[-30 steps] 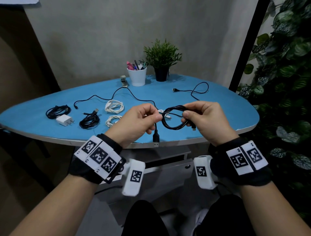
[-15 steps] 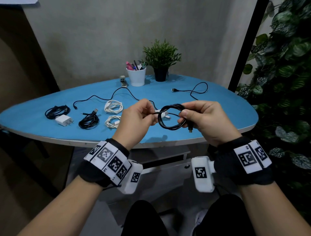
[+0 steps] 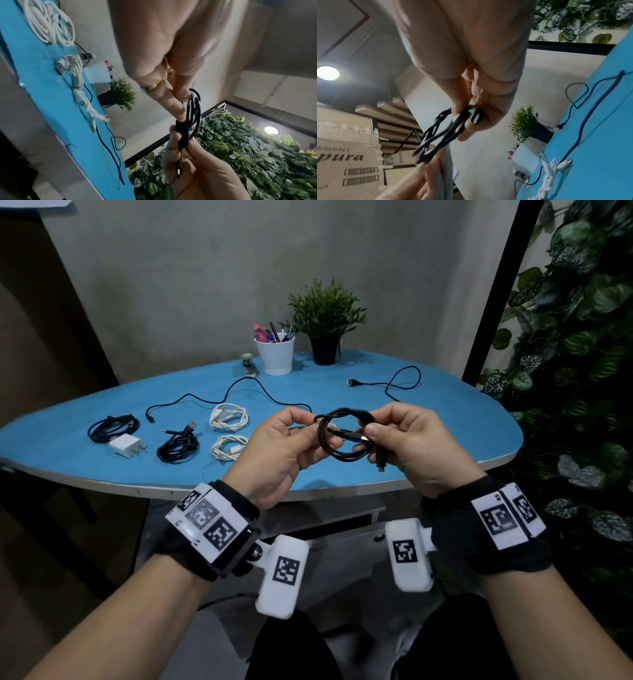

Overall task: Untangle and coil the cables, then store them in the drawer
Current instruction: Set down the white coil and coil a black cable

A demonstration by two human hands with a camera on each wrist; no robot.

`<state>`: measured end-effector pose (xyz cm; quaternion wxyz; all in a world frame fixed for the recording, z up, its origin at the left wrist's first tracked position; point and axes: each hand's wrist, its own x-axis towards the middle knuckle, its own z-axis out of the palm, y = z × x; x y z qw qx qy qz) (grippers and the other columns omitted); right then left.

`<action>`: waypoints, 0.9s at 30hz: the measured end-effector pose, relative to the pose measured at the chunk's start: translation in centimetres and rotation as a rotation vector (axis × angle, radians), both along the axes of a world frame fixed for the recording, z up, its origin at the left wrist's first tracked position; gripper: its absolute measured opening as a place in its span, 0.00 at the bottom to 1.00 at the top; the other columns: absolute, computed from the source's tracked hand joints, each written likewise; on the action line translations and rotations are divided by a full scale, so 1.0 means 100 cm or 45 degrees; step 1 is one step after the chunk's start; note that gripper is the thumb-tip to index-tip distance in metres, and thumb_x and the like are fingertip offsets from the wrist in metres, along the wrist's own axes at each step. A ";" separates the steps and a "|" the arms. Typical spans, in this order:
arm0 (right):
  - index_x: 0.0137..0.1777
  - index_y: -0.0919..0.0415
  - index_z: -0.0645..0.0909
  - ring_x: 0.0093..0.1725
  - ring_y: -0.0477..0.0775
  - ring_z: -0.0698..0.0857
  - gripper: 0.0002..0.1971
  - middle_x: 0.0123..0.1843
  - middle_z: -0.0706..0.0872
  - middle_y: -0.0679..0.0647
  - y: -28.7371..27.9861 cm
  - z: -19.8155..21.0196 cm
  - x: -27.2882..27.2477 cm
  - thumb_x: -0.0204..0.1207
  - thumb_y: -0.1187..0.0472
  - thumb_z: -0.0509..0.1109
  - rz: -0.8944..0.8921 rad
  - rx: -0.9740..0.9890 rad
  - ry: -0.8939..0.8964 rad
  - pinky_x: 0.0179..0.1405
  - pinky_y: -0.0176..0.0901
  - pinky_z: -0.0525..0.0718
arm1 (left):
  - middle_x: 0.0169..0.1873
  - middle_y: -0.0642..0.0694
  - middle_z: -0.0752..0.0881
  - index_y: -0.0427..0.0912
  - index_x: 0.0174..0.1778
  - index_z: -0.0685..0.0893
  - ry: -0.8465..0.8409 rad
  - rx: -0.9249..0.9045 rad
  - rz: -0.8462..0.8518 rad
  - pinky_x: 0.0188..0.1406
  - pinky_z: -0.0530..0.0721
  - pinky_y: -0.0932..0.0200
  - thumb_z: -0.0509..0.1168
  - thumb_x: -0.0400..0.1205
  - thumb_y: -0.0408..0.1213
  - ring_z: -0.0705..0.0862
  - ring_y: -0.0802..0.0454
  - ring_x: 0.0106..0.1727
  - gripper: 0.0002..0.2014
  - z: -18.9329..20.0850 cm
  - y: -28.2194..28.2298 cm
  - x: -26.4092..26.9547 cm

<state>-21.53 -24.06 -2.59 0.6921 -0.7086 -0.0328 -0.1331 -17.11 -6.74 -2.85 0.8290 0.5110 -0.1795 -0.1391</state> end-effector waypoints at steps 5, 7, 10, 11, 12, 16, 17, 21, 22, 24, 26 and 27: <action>0.44 0.67 0.80 0.42 0.68 0.82 0.05 0.36 0.89 0.60 -0.003 0.003 -0.001 0.76 0.76 0.66 -0.102 0.120 -0.057 0.29 0.42 0.81 | 0.42 0.38 0.88 0.38 0.45 0.77 -0.051 -0.025 -0.065 0.48 0.88 0.60 0.63 0.79 0.28 0.90 0.48 0.42 0.02 0.004 -0.001 -0.006; 0.45 0.68 0.80 0.40 0.66 0.82 0.05 0.38 0.88 0.63 -0.003 0.005 0.000 0.76 0.76 0.66 -0.149 0.120 -0.086 0.29 0.42 0.81 | 0.43 0.39 0.88 0.39 0.47 0.77 -0.095 0.000 -0.025 0.52 0.87 0.59 0.68 0.73 0.30 0.89 0.48 0.45 0.09 0.004 -0.004 -0.009; 0.44 0.68 0.80 0.35 0.62 0.82 0.04 0.36 0.88 0.63 0.000 0.006 0.000 0.75 0.76 0.67 -0.132 0.109 -0.078 0.25 0.40 0.81 | 0.37 0.41 0.89 0.41 0.44 0.77 -0.162 0.105 0.164 0.46 0.87 0.60 0.70 0.73 0.24 0.88 0.50 0.40 0.11 0.001 -0.010 -0.010; 0.43 0.67 0.80 0.35 0.62 0.82 0.04 0.35 0.88 0.62 0.001 0.006 -0.001 0.75 0.75 0.67 -0.104 0.112 -0.059 0.26 0.41 0.81 | 0.34 0.41 0.89 0.40 0.42 0.77 -0.148 0.111 0.201 0.43 0.87 0.60 0.69 0.75 0.23 0.88 0.51 0.37 0.10 0.000 -0.012 -0.011; 0.43 0.66 0.79 0.35 0.62 0.82 0.05 0.34 0.88 0.60 0.002 0.006 -0.003 0.76 0.75 0.67 -0.064 0.119 -0.037 0.27 0.42 0.82 | 0.33 0.42 0.89 0.40 0.42 0.76 -0.124 0.108 0.221 0.41 0.87 0.60 0.67 0.77 0.24 0.88 0.52 0.34 0.08 -0.001 -0.013 -0.011; 0.43 0.64 0.78 0.35 0.52 0.88 0.05 0.33 0.90 0.55 0.005 0.005 -0.005 0.77 0.73 0.65 0.078 0.129 0.001 0.30 0.41 0.83 | 0.28 0.52 0.87 0.44 0.44 0.75 0.007 0.141 0.143 0.39 0.81 0.60 0.61 0.83 0.32 0.86 0.57 0.32 0.04 -0.003 -0.012 -0.010; 0.43 0.63 0.78 0.37 0.52 0.88 0.05 0.34 0.90 0.54 0.004 0.005 -0.005 0.77 0.72 0.66 0.065 0.097 -0.003 0.31 0.40 0.82 | 0.27 0.53 0.87 0.44 0.44 0.75 0.031 0.144 0.091 0.41 0.79 0.59 0.60 0.84 0.34 0.85 0.59 0.31 0.03 -0.003 -0.011 -0.010; 0.42 0.60 0.80 0.36 0.49 0.83 0.06 0.34 0.90 0.53 0.001 0.005 -0.004 0.76 0.72 0.68 -0.024 0.019 -0.040 0.28 0.35 0.75 | 0.28 0.56 0.83 0.47 0.41 0.79 0.077 0.206 -0.084 0.43 0.74 0.59 0.59 0.84 0.40 0.80 0.61 0.33 0.07 -0.002 -0.006 -0.008; 0.42 0.61 0.80 0.34 0.47 0.83 0.06 0.33 0.90 0.53 0.002 0.004 -0.004 0.76 0.72 0.68 -0.036 0.032 -0.046 0.27 0.34 0.75 | 0.29 0.56 0.82 0.48 0.39 0.80 0.079 0.224 -0.128 0.44 0.73 0.59 0.59 0.83 0.42 0.79 0.60 0.35 0.09 -0.002 -0.005 -0.008; 0.42 0.62 0.80 0.32 0.46 0.83 0.06 0.33 0.90 0.54 0.004 0.003 -0.003 0.76 0.73 0.67 -0.063 0.058 -0.052 0.26 0.32 0.76 | 0.30 0.55 0.81 0.49 0.35 0.78 0.083 0.251 -0.203 0.44 0.73 0.58 0.57 0.84 0.45 0.79 0.59 0.36 0.12 -0.001 -0.004 -0.009; 0.43 0.63 0.80 0.32 0.47 0.83 0.06 0.34 0.89 0.56 0.006 0.002 -0.002 0.76 0.74 0.66 -0.087 0.086 -0.049 0.26 0.32 0.77 | 0.34 0.54 0.81 0.49 0.32 0.75 0.080 0.281 -0.244 0.43 0.73 0.58 0.53 0.85 0.49 0.81 0.58 0.40 0.17 -0.001 -0.006 -0.011; 0.43 0.63 0.79 0.32 0.47 0.83 0.06 0.34 0.89 0.56 0.006 0.002 -0.001 0.77 0.74 0.66 -0.096 0.096 -0.046 0.26 0.32 0.77 | 0.37 0.53 0.82 0.48 0.31 0.73 0.074 0.299 -0.248 0.43 0.74 0.58 0.52 0.85 0.50 0.81 0.58 0.42 0.18 -0.001 -0.006 -0.012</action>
